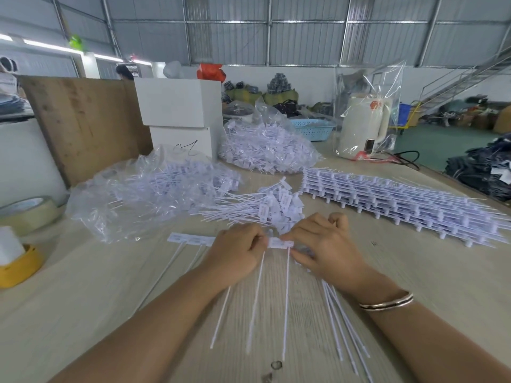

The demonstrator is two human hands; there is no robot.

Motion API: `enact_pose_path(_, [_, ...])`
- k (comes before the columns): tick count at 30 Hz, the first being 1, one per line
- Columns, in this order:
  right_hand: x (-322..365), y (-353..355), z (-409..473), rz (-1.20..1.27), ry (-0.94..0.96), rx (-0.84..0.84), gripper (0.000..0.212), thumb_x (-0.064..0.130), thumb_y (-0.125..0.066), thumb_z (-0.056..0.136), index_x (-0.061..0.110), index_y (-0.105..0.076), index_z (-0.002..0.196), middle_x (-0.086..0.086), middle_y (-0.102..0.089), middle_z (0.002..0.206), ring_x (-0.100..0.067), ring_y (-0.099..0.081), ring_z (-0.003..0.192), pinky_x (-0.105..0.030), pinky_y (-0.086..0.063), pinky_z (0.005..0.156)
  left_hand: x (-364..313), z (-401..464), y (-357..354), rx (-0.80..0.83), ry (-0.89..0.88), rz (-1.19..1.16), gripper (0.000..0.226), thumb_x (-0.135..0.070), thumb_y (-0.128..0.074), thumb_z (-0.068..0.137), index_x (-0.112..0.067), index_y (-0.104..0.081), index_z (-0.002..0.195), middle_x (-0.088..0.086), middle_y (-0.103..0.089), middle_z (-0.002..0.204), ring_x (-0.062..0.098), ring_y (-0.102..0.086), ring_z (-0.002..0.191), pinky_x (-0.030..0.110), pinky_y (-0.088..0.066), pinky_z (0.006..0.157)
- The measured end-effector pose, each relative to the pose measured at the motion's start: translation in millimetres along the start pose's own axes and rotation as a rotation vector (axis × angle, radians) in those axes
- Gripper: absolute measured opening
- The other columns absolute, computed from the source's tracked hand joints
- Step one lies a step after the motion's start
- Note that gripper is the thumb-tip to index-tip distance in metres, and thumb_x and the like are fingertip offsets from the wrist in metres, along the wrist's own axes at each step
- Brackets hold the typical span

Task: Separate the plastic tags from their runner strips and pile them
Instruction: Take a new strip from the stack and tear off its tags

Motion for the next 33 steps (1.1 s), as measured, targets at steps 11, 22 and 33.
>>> enact_pose_path(11, [-7.2, -5.2, -2.7, 0.180, -0.154, 0.026, 0.034, 0.047, -0.039, 0.087, 0.026, -0.066, 0.083, 0.013, -0.065, 0.075, -0.006, -0.056, 0.079, -0.030, -0.017, 0.078, -6.3, 0.9, -3.1, -0.034, -0.153, -0.076, 0.018, -0.021, -0.046, 0.098, -0.021, -0.045, 0.080, -0.018, -0.041, 0.070, 0.012, -0.041, 0.075, 0.030, -0.028, 0.074])
enact_pose_path(22, [-21.3, -10.1, -5.2, 0.442, -0.359, 0.012, 0.032, 0.024, -0.049, 0.095, 0.023, -0.054, 0.064, 0.010, -0.047, 0.056, -0.004, -0.047, 0.066, -0.034, -0.024, 0.077, -18.5, -2.3, 7.5, -0.144, -0.217, -0.175, 0.015, -0.016, -0.056, 0.093, -0.023, -0.046, 0.084, -0.018, -0.046, 0.078, 0.008, -0.043, 0.078, 0.030, -0.032, 0.074])
enact_pose_path(33, [-36.7, -12.5, -11.9, 0.708, -0.391, 0.173, 0.032, 0.007, -0.060, 0.088, 0.034, -0.067, 0.103, 0.004, -0.066, 0.098, -0.016, -0.060, 0.088, -0.053, -0.039, 0.094, 2.5, 1.3, 13.0, -0.181, -0.054, -0.285, 0.033, 0.001, -0.048, 0.089, -0.031, -0.050, 0.078, -0.008, -0.056, 0.083, 0.008, -0.049, 0.083, 0.023, -0.035, 0.072])
Point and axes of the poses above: each hand's wrist, its own z-axis towards the middle knuckle, its own y-axis out of the back of the hand, x = y × z, the point moved 6 cm from there along z, towards the middle knuckle
